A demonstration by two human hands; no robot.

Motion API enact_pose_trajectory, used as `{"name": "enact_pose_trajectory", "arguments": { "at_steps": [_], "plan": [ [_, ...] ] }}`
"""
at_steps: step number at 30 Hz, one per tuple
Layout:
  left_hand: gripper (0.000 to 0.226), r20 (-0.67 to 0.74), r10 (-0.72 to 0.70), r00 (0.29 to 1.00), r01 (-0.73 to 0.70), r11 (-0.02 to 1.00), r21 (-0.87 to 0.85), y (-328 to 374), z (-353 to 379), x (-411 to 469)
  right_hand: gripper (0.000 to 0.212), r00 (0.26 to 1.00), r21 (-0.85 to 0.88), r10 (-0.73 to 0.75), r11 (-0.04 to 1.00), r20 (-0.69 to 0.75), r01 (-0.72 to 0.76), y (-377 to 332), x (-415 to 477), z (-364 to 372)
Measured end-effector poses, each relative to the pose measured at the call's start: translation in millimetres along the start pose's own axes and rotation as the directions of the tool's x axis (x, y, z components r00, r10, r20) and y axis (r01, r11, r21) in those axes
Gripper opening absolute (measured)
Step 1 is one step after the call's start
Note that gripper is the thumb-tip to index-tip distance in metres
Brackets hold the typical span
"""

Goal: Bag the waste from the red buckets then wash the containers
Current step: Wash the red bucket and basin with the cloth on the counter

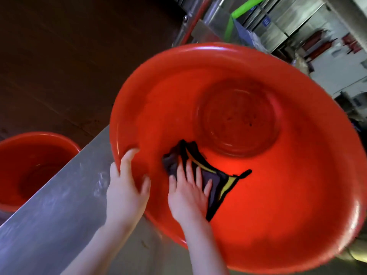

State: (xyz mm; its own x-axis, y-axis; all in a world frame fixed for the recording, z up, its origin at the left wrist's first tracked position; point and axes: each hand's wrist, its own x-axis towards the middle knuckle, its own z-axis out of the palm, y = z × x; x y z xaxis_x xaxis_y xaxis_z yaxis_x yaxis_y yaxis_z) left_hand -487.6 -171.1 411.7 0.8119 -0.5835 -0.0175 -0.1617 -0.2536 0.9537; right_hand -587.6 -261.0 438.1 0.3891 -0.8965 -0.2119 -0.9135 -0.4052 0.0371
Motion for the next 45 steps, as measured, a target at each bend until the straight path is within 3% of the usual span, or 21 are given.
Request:
{"name": "enact_pose_trajectory", "arguments": {
  "at_steps": [3, 6, 14, 16, 19, 21, 23, 27, 30, 33, 36, 39, 41, 45],
  "plan": [
    [0.071, 0.092, 0.037, 0.995, -0.039, 0.999, 0.014, 1, -3, 1, 0.056, 0.996, 0.031, -0.049, 0.998, 0.079, 0.046, 3, -36, 6],
    [0.068, 0.168, 0.106, 0.980, -0.116, 0.992, 0.053, 5, -7, 0, 0.059, 0.998, 0.087, -0.013, 0.996, 0.064, 0.007, 7, -28, 6],
    [0.066, 0.145, 0.083, 0.986, -0.090, 0.995, 0.038, -6, -2, 10, 0.061, 0.945, 0.217, 0.315, 0.920, 0.086, -0.326, 18, 108, -30],
    [0.066, 0.138, 0.070, 0.988, -0.078, 0.995, 0.056, -6, 1, 12, 0.060, 0.963, 0.240, 0.257, 0.933, 0.079, -0.269, 6, 102, -31],
    [0.067, 0.132, 0.069, 0.989, -0.076, 0.996, 0.049, -7, 1, 14, 0.059, 0.998, 0.247, 0.061, 0.967, 0.001, -0.059, -14, 51, -17],
    [0.070, 0.125, 0.068, 0.990, -0.073, 0.997, 0.034, -10, 0, 13, 0.057, 0.992, 0.218, -0.099, 0.969, -0.078, 0.113, -25, 3, -3],
    [0.071, 0.131, 0.081, 0.988, -0.081, 0.997, 0.000, -11, -1, 14, 0.057, 0.978, 0.209, -0.174, 0.958, -0.110, 0.194, -30, -19, 4],
    [0.069, 0.131, 0.074, 0.989, -0.072, 0.997, -0.015, -14, -3, 16, 0.056, 0.988, 0.203, -0.104, 0.971, -0.115, 0.126, -24, 38, -5],
    [0.066, 0.136, 0.073, 0.988, -0.070, 0.997, -0.028, -15, -3, 14, 0.057, 0.993, 0.383, 0.094, 0.922, -0.065, -0.062, -18, 100, -21],
    [0.065, 0.133, 0.061, 0.989, -0.059, 0.998, -0.021, -15, -2, 14, 0.057, 0.975, 0.390, 0.221, 0.895, 0.032, -0.216, -8, 128, -29],
    [0.066, 0.124, 0.059, 0.990, -0.057, 0.998, -0.017, -13, -3, 13, 0.059, 0.988, 0.288, 0.153, 0.948, -0.028, -0.139, -4, 112, -26],
    [0.067, 0.099, 0.068, 0.993, -0.064, 0.997, -0.041, -2, -9, 13, 0.060, 0.997, 0.210, 0.077, 0.975, 0.000, -0.075, -5, 74, -23],
    [0.070, 0.072, 0.104, 0.992, -0.102, 0.994, -0.040, 11, -16, 16, 0.059, 1.000, 0.247, 0.001, 0.969, -0.006, 0.001, -8, 51, -30],
    [0.073, 0.070, 0.254, 0.965, -0.257, 0.966, 0.034, 49, -38, 31, 0.056, 0.979, 0.401, -0.136, 0.897, -0.151, 0.186, -11, 8, -56]
  ]
}}
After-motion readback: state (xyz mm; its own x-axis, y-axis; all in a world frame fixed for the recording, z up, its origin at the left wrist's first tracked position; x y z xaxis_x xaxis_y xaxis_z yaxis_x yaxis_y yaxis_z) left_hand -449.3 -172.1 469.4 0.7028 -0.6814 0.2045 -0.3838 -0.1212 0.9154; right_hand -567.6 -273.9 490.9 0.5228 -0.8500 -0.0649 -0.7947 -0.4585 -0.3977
